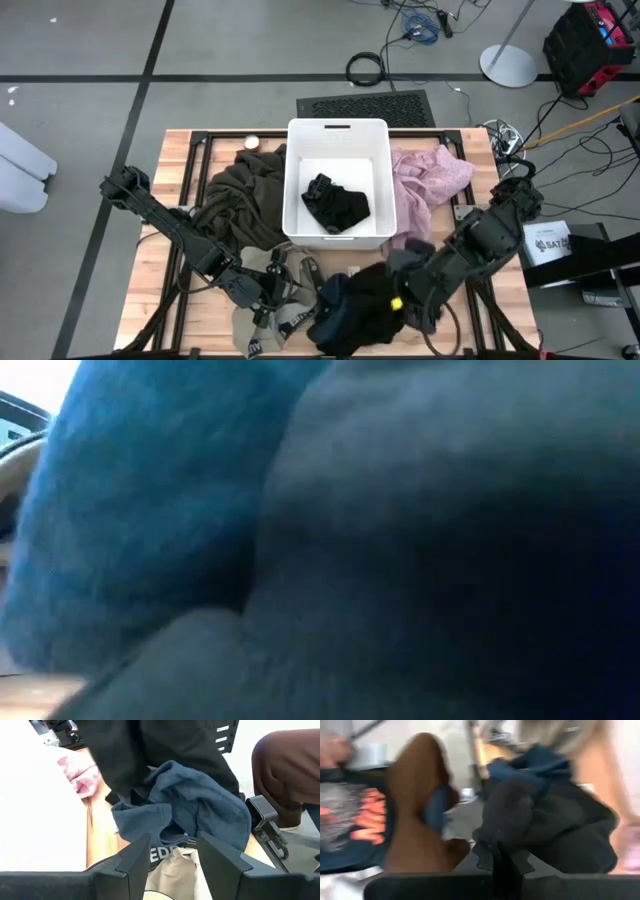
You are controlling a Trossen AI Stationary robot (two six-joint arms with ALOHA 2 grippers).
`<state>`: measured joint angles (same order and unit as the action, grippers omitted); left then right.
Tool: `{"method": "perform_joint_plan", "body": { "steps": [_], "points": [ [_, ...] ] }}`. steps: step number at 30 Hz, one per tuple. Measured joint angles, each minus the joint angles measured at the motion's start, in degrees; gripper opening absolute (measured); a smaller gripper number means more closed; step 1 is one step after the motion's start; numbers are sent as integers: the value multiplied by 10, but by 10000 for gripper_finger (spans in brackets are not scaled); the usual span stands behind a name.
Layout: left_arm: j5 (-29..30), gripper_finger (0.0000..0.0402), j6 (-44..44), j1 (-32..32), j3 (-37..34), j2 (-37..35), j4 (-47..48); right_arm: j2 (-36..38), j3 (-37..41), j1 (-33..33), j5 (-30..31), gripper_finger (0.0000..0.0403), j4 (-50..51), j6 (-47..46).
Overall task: Sort clothes
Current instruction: Put the black sweater into the laundry bin
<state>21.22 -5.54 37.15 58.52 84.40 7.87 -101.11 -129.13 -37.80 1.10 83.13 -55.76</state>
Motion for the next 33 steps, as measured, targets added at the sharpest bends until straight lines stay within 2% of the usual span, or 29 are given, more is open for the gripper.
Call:
{"method": "perform_joint_plan", "body": {
  "steps": [8, 11, 13, 15, 21, 27, 33],
  "points": [
    [0, 171, 0, 0, 0, 0, 0, -22, 33, -25, 7, 23, 15, -57],
    [0, 171, 0, 0, 0, 0, 1, -33, 59, -29, -10, 48, 63, -124],
    [0, 171, -1, 0, 0, 0, 1, -38, 88, -30, -45, 69, 68, -160],
    [0, 171, -1, 0, 0, 0, 1, -38, 120, -30, -69, 92, 67, -166],
    [0, 171, 0, -2, 0, 0, 2, -39, 219, -23, -77, 150, 68, -151],
    [0, 171, 0, -10, 0, 0, 2, -39, 281, -15, -218, 178, 69, -147],
    [0, 171, -1, -11, 0, 0, 4, -37, 284, -15, -279, 180, 54, -191]
  ]
}}
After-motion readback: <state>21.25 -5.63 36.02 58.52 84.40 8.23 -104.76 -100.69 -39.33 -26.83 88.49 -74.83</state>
